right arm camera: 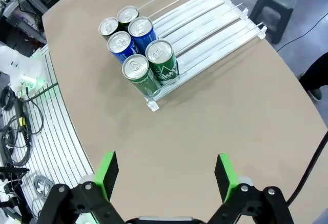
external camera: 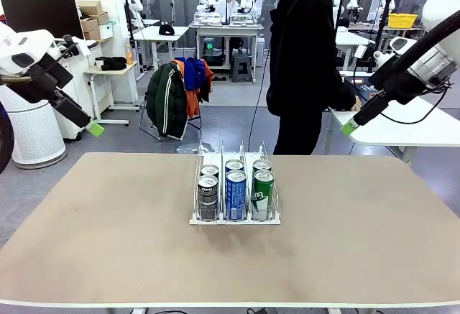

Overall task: Fill the beverage cans into the dispenser.
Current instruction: Pick up the Ionic drink handed by the human.

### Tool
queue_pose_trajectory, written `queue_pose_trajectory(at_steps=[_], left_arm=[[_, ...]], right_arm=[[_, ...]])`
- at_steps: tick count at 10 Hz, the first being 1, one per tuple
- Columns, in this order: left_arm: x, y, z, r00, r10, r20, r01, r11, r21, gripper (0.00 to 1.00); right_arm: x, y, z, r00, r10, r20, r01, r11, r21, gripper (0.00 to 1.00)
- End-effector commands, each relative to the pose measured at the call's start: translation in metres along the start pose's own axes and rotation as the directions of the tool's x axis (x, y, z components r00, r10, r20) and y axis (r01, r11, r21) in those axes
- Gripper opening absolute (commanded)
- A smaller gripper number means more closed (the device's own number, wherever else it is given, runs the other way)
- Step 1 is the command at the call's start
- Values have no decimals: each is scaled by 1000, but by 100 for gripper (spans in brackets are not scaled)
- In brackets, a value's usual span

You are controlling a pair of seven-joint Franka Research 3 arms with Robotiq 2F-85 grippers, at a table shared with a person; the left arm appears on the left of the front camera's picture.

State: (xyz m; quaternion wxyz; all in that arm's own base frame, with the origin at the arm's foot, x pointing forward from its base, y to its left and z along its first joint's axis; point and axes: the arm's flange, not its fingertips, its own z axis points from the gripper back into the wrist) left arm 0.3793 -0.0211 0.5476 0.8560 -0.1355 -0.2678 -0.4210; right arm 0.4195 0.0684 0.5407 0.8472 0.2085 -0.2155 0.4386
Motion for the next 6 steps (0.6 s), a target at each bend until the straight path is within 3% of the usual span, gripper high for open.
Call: queue_pose_trajectory(at_steps=[1, 6], left_arm=[[-3, 2, -3, 1000, -5, 15, 6, 1000, -11, 100], [-3, 2, -3, 1000, -5, 15, 6, 1000, -11, 100]], right_arm=[[-1, 1, -1, 1000, 17, 1, -17, 1000, 18, 100], [-1, 1, -1, 1000, 17, 1, -17, 1000, 18, 100]])
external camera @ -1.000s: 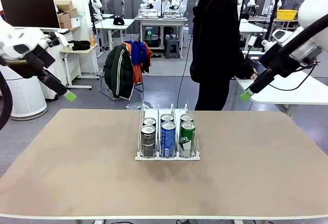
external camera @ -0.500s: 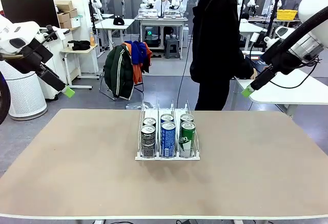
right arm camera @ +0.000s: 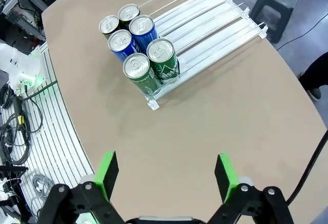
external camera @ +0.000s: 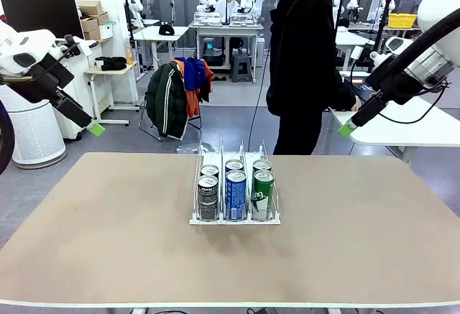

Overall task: Fill the beverage cans into the dispenser.
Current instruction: Pick up the Ionic drink handed by the human.

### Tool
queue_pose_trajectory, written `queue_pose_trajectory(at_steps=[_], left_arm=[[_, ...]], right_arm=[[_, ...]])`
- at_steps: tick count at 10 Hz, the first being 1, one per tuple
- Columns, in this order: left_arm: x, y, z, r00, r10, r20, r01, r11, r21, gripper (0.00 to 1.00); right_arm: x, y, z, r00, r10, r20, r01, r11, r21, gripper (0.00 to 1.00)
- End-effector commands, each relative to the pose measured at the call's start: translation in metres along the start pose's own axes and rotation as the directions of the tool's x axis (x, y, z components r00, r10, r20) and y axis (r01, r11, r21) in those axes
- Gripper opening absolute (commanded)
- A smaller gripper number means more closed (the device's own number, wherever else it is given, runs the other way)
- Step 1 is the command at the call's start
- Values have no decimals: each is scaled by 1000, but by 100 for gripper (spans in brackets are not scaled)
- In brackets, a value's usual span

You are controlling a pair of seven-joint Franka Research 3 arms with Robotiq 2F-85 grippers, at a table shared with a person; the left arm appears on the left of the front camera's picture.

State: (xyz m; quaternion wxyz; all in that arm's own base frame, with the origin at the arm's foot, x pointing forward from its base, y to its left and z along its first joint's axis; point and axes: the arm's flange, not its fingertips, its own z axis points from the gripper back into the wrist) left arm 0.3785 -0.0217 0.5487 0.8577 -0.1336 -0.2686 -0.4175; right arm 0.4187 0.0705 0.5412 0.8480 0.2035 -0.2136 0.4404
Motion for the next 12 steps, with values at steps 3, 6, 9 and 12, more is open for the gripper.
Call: queue_pose_trajectory(at_steps=[3, 6, 9, 12], left_arm=[[-4, 3, -3, 1000, -11, 15, 12, 1000, -17, 100], [0, 0, 0, 1000, 0, 0, 0, 1000, 0, 100], [12, -9, 58, 988, -153, 26, 151, 987, 53, 100], [30, 9, 82, 957, -278, 87, 274, 960, 59, 100]], right_arm=[[-3, -1, 0, 1000, 13, 10, -13, 1000, 24, 100], [0, 0, 0, 1000, 1, 0, -1, 1000, 0, 100], [14, -7, 27, 993, 114, 5, -114, 993, -33, 100], [38, -14, 58, 984, 168, 65, -162, 983, -90, 100]])
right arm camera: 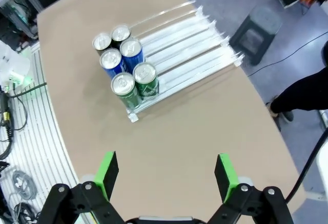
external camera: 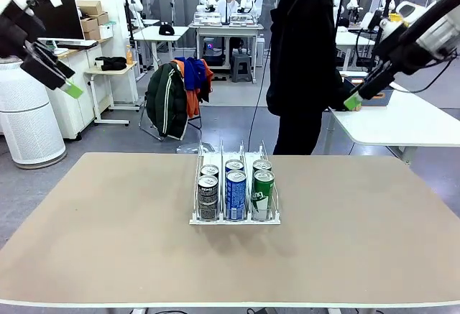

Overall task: Fill the beverage cans into the dispenser.
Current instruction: Pick up the Ionic drink handed by the human.

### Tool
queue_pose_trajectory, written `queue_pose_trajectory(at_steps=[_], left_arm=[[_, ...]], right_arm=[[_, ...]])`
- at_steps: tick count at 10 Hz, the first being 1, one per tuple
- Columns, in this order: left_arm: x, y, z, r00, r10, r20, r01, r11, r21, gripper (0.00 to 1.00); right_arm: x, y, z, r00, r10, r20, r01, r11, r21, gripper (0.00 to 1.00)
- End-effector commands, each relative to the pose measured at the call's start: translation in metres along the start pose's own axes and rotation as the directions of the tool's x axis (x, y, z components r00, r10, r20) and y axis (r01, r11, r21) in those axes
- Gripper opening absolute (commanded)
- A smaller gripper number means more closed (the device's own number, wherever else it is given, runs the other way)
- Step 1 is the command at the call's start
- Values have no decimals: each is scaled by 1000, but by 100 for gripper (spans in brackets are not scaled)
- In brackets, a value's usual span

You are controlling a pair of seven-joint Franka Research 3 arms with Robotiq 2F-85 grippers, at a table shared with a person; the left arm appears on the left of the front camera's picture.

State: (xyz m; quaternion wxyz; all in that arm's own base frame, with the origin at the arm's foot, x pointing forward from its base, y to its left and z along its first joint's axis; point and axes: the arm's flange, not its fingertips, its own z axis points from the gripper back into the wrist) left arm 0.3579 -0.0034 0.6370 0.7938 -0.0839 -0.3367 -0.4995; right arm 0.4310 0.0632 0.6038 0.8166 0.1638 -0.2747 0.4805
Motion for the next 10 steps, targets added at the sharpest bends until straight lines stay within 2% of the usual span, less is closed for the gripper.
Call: queue_pose_trajectory(at_steps=[1, 4, 6, 7, 10], left_arm=[[2, 18, -3, 999, -48, 13, 48, 999, -21, 100], [9, 24, 4, 998, -57, 28, 56, 998, 39, 100], [8, 19, -1, 1000, 27, -1, -27, 997, 77, 100], [11, 23, 6, 999, -44, 6, 44, 998, 43, 100], [11, 23, 6, 999, -44, 6, 44, 998, 43, 100]], right_arm=[[6, -13, 14, 998, 56, 38, -56, 998, -14, 100], [18, -31, 36, 992, 1, 127, 10, 996, -84, 100], [15, -31, 38, 990, -52, 134, 66, 992, -106, 100], [18, -27, 45, 995, 1, 98, 7, 997, -80, 100], [18, -27, 45, 995, 1, 98, 7, 997, -80, 100]])
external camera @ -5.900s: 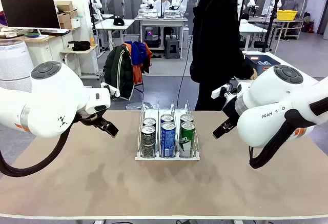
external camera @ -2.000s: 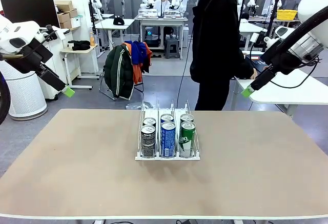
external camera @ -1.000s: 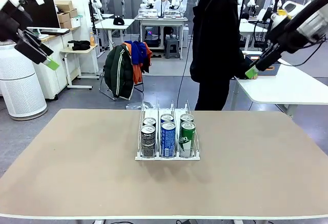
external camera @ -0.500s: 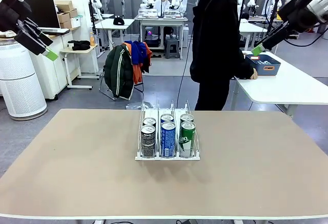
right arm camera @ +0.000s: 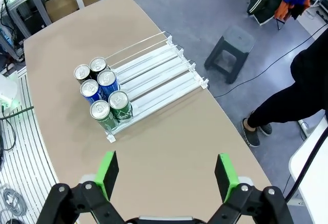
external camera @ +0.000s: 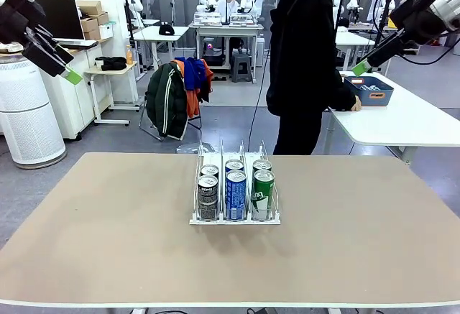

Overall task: Fill the beverage cans into the dispenser.
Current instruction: Pick up the Ionic drink handed by the human.

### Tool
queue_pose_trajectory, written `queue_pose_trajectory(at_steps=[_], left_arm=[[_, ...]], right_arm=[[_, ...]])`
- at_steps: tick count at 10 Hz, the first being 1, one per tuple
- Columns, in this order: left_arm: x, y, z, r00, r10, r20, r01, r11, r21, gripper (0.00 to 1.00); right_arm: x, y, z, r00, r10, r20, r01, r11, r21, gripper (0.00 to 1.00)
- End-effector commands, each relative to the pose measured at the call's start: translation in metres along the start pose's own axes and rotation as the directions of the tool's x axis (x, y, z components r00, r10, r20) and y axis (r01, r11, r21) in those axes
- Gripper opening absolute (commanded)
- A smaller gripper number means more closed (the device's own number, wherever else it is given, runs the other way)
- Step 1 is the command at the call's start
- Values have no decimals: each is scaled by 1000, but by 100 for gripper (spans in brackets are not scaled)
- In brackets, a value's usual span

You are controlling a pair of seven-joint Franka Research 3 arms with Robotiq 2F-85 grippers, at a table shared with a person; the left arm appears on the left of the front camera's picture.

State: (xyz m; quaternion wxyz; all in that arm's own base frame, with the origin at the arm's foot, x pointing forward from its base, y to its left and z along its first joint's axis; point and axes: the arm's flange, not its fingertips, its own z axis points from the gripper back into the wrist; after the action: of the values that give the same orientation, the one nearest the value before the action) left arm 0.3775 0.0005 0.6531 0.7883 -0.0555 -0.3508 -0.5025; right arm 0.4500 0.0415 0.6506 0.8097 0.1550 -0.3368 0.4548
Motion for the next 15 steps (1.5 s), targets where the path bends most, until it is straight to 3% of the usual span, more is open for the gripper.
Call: queue_pose_trajectory(at_steps=[1, 4, 9, 15], left_arm=[[-2, 1, 0, 1000, -12, 10, 12, 1000, -13, 100], [-2, 1, 0, 1000, -12, 10, 12, 1000, -13, 100], [-2, 1, 0, 1000, -12, 10, 12, 1000, -13, 100], [-2, 1, 0, 1000, -12, 10, 12, 1000, -13, 100]], right_arm=[[-1, -1, 1, 1000, -2, 1, 2, 1000, -1, 100], [26, -6, 15, 995, 89, -35, -91, 993, -70, 100], [39, 1, 38, 995, 100, -6, -100, 985, -138, 100], [42, 10, 58, 999, -35, 2, 35, 993, -110, 100]])
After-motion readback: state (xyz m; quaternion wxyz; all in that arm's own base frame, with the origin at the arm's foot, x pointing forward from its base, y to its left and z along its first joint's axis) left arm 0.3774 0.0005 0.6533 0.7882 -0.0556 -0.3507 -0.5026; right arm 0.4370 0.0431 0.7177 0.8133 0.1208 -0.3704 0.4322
